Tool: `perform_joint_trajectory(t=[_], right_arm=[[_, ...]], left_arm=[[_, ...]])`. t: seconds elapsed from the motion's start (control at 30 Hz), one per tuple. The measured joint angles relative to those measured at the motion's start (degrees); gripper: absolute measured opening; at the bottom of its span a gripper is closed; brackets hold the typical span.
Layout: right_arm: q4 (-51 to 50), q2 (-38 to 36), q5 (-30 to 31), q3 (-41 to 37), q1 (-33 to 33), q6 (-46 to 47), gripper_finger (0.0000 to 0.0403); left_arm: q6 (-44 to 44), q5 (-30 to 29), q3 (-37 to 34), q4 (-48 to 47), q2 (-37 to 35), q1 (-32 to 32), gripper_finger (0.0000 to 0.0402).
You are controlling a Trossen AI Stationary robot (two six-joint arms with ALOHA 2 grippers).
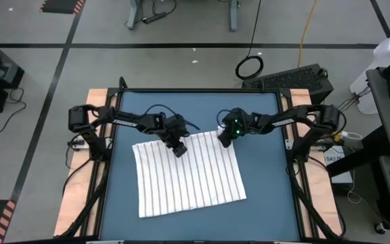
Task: Roll towel
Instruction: Fold the white towel
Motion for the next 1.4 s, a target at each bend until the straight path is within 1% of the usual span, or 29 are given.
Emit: perform_joint_trajectory(t=[0.1, 0.23, 0.27, 0.37, 0.47, 0.57, 0.63, 0.7, 0.8, 0.9, 0.93, 1.03, 1.07, 1.27, 1.33, 1.4], right_arm=[[1.2, -1.3, 1.4, 0.2, 0.3, -2.0, 0.0000], [2.6, -0.2, 3.4, 0.1, 0.2, -6.0, 0.0000], [2.6, 0.4, 3.7, 0.1, 0.2, -7.3, 0.0000], [-0.1, 2.5, 4.8, 0.1, -0.2, -9.7, 0.0000], [-1.8, 3.5, 5.6, 0.3, -1.6, -9.9, 0.0000], [-1.4, 3.7, 2.7, 0.3, -3.5, -11.0, 0.0000], [-2.2, 2.3, 0.9, 0.2, -5.0, -10.5, 0.0000], [-3.7, 0.2, -0.7, 0.0, -6.2, -8.5, 0.0000], [-4.6, -5.3, -3.7, 0.0, -7.0, -7.0, 0.0000], [-6.0, -10.5, -7.2, 0.0, -7.0, -7.1, 0.0000], [-5.9, -11.9, -8.3, 0.0, -6.9, -7.2, 0.0000], [-7.6, -15.3, -9.8, 0.1, -6.1, -7.8, 0.0000], [-8.1, -15.7, -9.8, 0.1, -5.7, -8.1, 0.0000], [-13.6, -14.6, -7.0, 0.1, -4.6, -9.9, 0.0000], [-14.4, -13.4, -7.1, 0.1, -4.5, -10.4, 0.0000], [-14.2, -12.9, -7.1, 0.1, -4.5, -10.5, 0.0000]], left_arm=[[0.3, -3.3, 0.0, -0.2, 0.0, -1.1, 0.0088], [2.8, -9.5, -0.8, -0.1, 0.3, -1.7, 0.0088], [3.4, -10.0, -1.1, 0.0, 0.5, -1.5, 0.0088], [4.5, -10.0, -1.9, -0.3, 1.6, -0.6, 0.0088], [4.6, -7.1, -2.1, -0.9, 1.6, 0.7, 0.0088], [4.5, -3.6, -1.3, -4.0, 0.1, 2.3, 0.0088], [4.5, -3.5, 0.4, -6.4, -2.0, 3.0, 0.0088], [5.4, -4.2, 2.4, -10.8, -4.7, 3.3, 0.0088], [5.8, -6.2, 4.3, -16.4, -8.9, 2.8, 0.0088], [2.9, -8.8, 4.2, -17.8, -13.2, 0.3, 0.0088], [2.3, -10.4, 3.6, -18.5, -14.3, -0.9, 0.0088], [-0.6, -17.6, -0.8, -20.0, -16.4, -4.7, 0.0088], [-1.7, -18.6, -2.8, -19.1, -16.6, -5.3, 0.0088], [-6.5, -17.2, -14.4, -7.7, -15.6, -5.5, 0.0088], [-8.3, -17.0, -16.7, -6.5, -15.1, -4.9, 0.0088], [-9.1, -15.1, -16.7, -7.0, -15.3, -4.1, 0.0088]])
